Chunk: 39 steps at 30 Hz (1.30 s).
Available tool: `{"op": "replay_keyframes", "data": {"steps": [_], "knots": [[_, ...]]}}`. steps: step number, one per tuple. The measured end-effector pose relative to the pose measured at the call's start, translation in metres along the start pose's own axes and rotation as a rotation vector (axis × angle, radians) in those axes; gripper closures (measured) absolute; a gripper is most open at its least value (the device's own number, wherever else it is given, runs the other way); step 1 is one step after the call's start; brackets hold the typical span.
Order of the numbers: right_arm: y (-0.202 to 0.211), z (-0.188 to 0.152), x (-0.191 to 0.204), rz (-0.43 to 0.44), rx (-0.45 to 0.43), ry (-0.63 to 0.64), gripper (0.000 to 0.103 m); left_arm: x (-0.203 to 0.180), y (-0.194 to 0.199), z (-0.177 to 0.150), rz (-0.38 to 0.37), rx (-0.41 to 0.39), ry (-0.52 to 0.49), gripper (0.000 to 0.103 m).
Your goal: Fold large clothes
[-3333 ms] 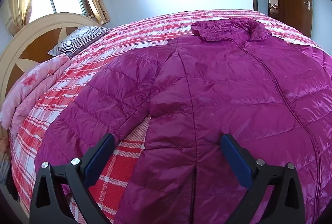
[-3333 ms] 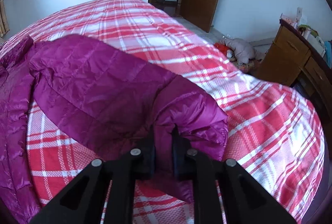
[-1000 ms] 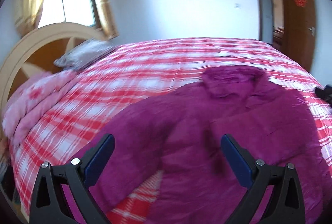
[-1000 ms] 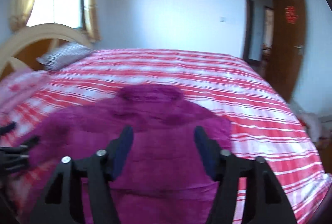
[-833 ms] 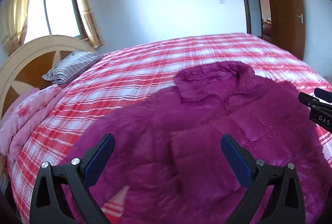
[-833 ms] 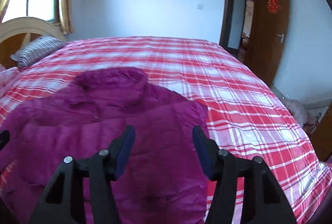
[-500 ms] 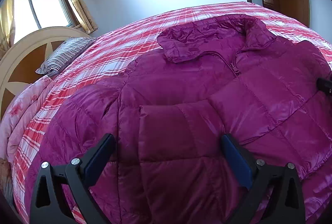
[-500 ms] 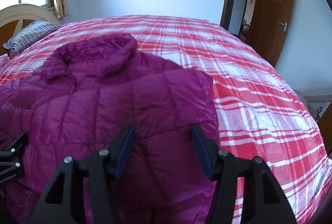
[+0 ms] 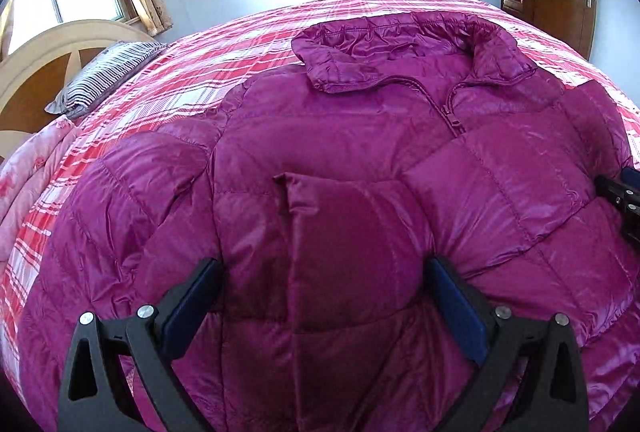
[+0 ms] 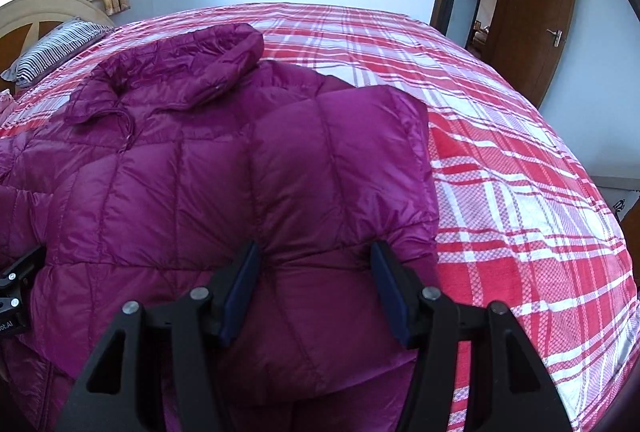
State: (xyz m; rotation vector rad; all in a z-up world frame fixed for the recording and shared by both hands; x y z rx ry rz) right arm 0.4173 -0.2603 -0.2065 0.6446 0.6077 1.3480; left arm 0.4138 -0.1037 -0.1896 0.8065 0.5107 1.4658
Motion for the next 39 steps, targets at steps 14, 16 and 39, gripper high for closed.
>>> {"op": "replay_keyframes", "data": {"steps": [14, 16, 39], "knots": [[-0.006, 0.001, 0.005, -0.027, 0.021, 0.029, 0.042, 0.005, -0.004, 0.001, -0.023, 0.010, 0.020, 0.001], [-0.007, 0.002, 0.009, -0.039, 0.027, 0.043, 0.042, 0.004, -0.004, 0.001, -0.023, 0.009, 0.021, 0.001], [0.013, 0.034, 0.017, -0.004, -0.013, -0.034, 0.039, 0.008, -0.005, 0.001, -0.058, 0.016, 0.050, 0.001]]}}
Point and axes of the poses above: each gripper's, at about its wrist camera, not at the fingertips, and y roughly against the way its jaws point, x to its left, z to its top, the point moved 1 cm from there along -y, roughly the way its jaws point, and after that the axes turned 1 degree about z, right-handed, at the moved point
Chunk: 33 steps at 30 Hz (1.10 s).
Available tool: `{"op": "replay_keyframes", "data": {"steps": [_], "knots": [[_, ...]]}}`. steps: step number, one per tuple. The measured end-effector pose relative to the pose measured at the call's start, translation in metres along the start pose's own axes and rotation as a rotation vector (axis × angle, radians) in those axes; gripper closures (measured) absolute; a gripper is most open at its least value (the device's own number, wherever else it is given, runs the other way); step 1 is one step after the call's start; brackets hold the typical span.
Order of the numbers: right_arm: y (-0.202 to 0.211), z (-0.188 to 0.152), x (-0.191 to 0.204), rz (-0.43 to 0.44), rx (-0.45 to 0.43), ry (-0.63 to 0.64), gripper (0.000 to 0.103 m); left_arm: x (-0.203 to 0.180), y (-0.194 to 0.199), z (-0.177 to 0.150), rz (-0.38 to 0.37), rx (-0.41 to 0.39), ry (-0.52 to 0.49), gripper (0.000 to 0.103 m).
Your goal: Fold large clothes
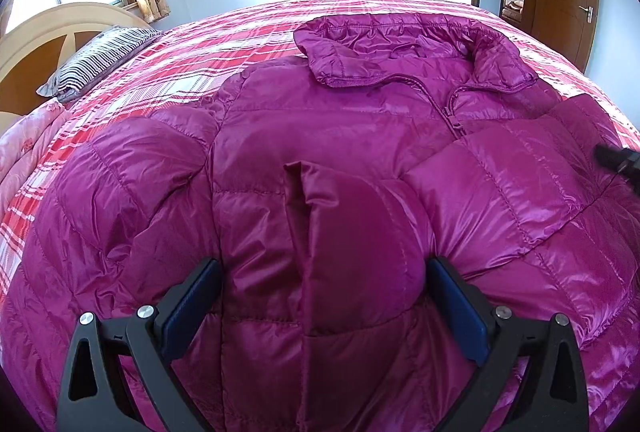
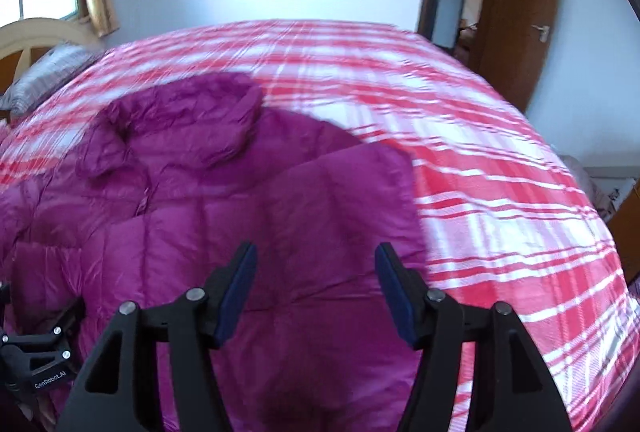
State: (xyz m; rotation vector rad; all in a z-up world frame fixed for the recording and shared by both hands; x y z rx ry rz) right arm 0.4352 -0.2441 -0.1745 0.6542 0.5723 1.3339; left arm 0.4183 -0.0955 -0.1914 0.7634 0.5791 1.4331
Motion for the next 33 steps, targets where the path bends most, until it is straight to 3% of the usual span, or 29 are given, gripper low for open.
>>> {"op": "replay_keyframes", "data": {"steps": [4, 13, 20, 26, 29, 31, 33], "knots": [[-0.029, -0.011, 0.016, 0.005, 0.064, 0.040, 0.038, 0.000, 0.000, 0.000, 0.001, 0.000, -0.001, 0.001], [-0.038, -0.015, 0.010, 0.024, 0.058, 0.030, 0.034, 0.000, 0.001, 0.000, 0.001, -0.002, 0.001, 0.001], [-0.032, -0.020, 0.011, 0.032, 0.050, 0.023, 0.034, 0.006, 0.002, 0.001, -0.034, -0.001, 0.028, 0.001], [-0.015, -0.014, -0.003, 0.091, 0.038, -0.017, 0.036, 0.001, 0.006, 0.000, 0.003, -0.022, 0.000, 0.001], [0.006, 0.002, -0.018, 0.147, -0.070, -0.070, 0.036, 0.003, 0.016, 0.005, 0.000, -0.047, 0.009, 0.001], [-0.004, 0.012, -0.025, 0.189, -0.035, -0.085, 0.036, 0.008, 0.033, 0.012, 0.024, -0.106, 0.055, 0.001], [-0.020, 0.019, -0.033, 0.182, -0.010, -0.085, 0.036, 0.002, 0.047, 0.020, -0.017, -0.167, 0.040, 0.001]]}}
Point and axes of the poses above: each gripper's, at about its wrist camera, not at the fingertips, and y roughly against the way its jaws point, x to its left, z to its top, the point moved 1 cm from there along -y, roughly the way its jaws point, and after that the axes turned 1 degree about z, right-handed, at the moved point
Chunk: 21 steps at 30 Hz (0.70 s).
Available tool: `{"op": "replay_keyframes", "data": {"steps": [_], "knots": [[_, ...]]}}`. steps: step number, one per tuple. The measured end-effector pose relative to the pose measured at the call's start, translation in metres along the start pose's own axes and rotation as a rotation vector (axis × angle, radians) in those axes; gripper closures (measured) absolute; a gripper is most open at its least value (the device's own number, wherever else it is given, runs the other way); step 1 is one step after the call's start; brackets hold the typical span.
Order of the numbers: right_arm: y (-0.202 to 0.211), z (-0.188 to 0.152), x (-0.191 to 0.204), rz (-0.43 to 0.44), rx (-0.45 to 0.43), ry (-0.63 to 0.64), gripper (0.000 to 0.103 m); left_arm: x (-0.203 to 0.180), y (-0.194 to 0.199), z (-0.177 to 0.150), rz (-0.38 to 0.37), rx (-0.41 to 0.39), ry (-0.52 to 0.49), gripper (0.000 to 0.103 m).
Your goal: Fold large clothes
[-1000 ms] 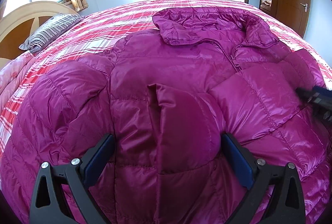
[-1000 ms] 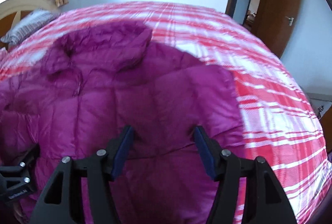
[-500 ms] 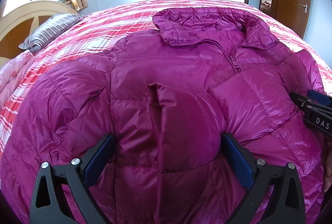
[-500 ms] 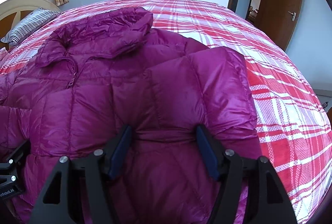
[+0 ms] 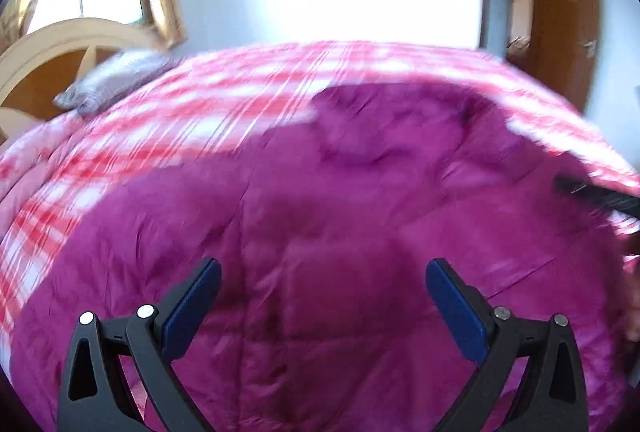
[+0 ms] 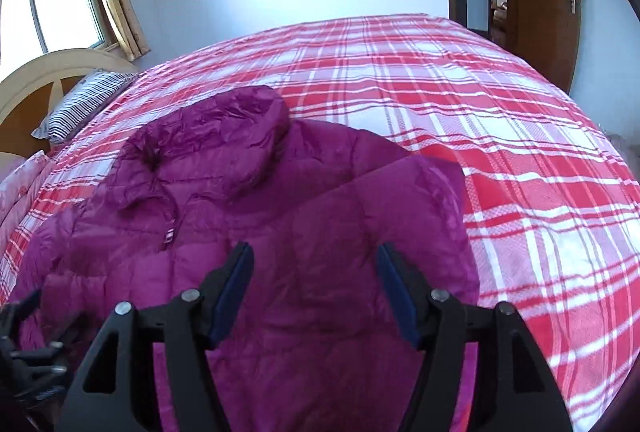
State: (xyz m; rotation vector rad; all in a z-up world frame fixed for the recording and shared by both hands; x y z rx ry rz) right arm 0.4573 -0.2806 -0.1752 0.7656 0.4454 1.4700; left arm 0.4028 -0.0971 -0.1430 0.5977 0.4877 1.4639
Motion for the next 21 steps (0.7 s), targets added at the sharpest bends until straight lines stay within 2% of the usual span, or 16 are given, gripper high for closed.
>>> {"op": "replay_keyframes", "data": {"steps": [1, 3, 4, 5, 10, 13, 15, 18, 21], "knots": [[-0.006, 0.001, -0.003, -0.030, 0.016, 0.003, 0.036, -0.009, -0.003, 0.003, -0.011, 0.010, -0.051, 0.001], [-0.026, -0.002, -0.023, -0.064, 0.085, -0.048, 0.036, -0.018, -0.016, 0.000, 0.056, 0.042, -0.119, 0.001], [-0.027, -0.004, -0.028, -0.059, 0.074, -0.064, 0.036, -0.021, -0.025, -0.005, 0.102, 0.058, -0.150, 0.001], [-0.027, -0.008, -0.031, -0.049, 0.052, -0.064, 0.036, -0.023, -0.038, -0.012, 0.116, 0.103, -0.167, 0.001], [-0.028, -0.012, -0.030, -0.050, 0.046, -0.049, 0.034, -0.015, -0.049, -0.014, 0.069, 0.137, -0.115, 0.001], [-0.030, -0.007, -0.015, -0.125, 0.089, 0.024, 0.032, -0.017, -0.047, -0.016, 0.082, 0.121, -0.120, 0.001], [-0.010, -0.004, -0.001, -0.160, 0.091, -0.002, 0.032, -0.019, -0.044, -0.018, 0.101, 0.104, -0.133, 0.001], [0.027, -0.009, 0.032, -0.093, 0.018, 0.001, 0.026, -0.023, -0.042, -0.019, 0.118, 0.094, -0.147, 0.001], [0.034, -0.023, 0.065, -0.043, 0.022, 0.068, 0.026, -0.021, -0.043, -0.018, 0.109, 0.094, -0.137, 0.001]]}}
Point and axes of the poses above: each gripper's, at about its wrist camera, not at the fingertips, and y roughly against the way its jaws point, x to its left, z to its top, the point moved 1 cm from there along -y, roughly the way its jaws point, and after that the axes turned 1 degree about z, right-handed, at the moved point
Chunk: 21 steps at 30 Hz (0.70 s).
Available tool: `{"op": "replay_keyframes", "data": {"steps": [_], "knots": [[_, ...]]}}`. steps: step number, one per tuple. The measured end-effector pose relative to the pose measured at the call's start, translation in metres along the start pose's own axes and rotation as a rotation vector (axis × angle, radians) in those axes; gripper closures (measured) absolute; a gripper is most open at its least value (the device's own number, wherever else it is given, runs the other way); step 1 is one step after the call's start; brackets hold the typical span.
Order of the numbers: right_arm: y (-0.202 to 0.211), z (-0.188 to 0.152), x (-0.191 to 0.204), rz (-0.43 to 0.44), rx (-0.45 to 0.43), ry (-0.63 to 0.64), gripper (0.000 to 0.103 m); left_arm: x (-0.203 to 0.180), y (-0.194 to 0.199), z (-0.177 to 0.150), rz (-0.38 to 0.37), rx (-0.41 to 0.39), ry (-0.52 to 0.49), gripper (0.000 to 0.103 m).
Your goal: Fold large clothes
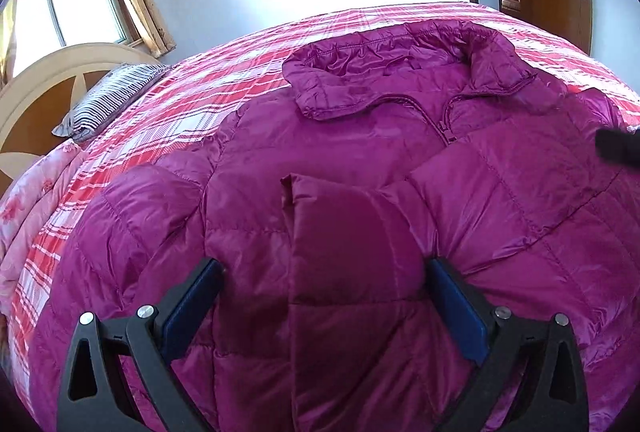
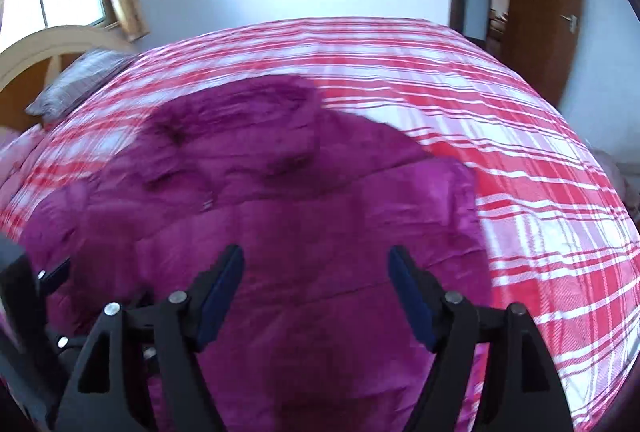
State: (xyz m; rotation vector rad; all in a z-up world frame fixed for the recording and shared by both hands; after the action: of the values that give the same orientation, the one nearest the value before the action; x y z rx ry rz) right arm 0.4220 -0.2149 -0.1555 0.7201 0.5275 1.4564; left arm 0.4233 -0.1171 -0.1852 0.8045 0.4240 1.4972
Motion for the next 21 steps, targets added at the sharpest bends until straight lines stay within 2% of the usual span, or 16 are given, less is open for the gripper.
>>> {"op": "replay_keyframes", "data": {"steps": [3, 6, 8, 11, 13, 16, 19, 21], "knots": [[-0.010, -0.012, 0.015, -0.029, 0.008, 0.030, 0.026, 0.002, 0.001, -0.001, -0.010, 0.000, 0.011, 0.001], [-0.038, -0.031, 0.015, -0.056, 0.084, 0.032, 0.025, 0.013, 0.004, -0.003, -0.045, -0.002, 0.054, 0.001], [-0.041, -0.036, 0.012, -0.062, 0.051, 0.031, 0.023, 0.025, 0.009, -0.006, -0.078, 0.012, 0.098, 0.001], [-0.041, -0.038, 0.015, -0.089, 0.047, 0.049, 0.022, 0.051, 0.030, -0.015, -0.114, 0.007, 0.124, 0.001], [-0.042, -0.038, 0.018, -0.097, 0.049, 0.058, 0.021, 0.070, 0.053, -0.025, -0.075, -0.037, 0.100, 0.001], [-0.042, -0.037, 0.019, -0.090, 0.049, 0.056, 0.021, 0.125, 0.088, -0.048, 0.036, -0.094, 0.079, 0.001], [-0.041, -0.039, 0.019, -0.091, 0.045, 0.058, 0.021, 0.185, 0.103, -0.072, 0.147, -0.094, 0.117, 0.001], [-0.042, -0.038, 0.019, -0.089, 0.043, 0.056, 0.021, 0.234, 0.105, -0.093, 0.251, -0.056, 0.181, 0.001]]}}
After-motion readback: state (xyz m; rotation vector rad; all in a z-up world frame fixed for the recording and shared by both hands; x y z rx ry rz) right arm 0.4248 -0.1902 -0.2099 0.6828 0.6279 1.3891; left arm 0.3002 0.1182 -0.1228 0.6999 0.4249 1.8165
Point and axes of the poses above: each gripper's, at about its wrist camera, not at the fingertips, and y roughly against the way its jaws point, x to its left, z to its top, the point moved 1 cm from there along -y, roughly the way its jaws point, and after that the axes turned 1 degree about z, right-handed, at the moved point
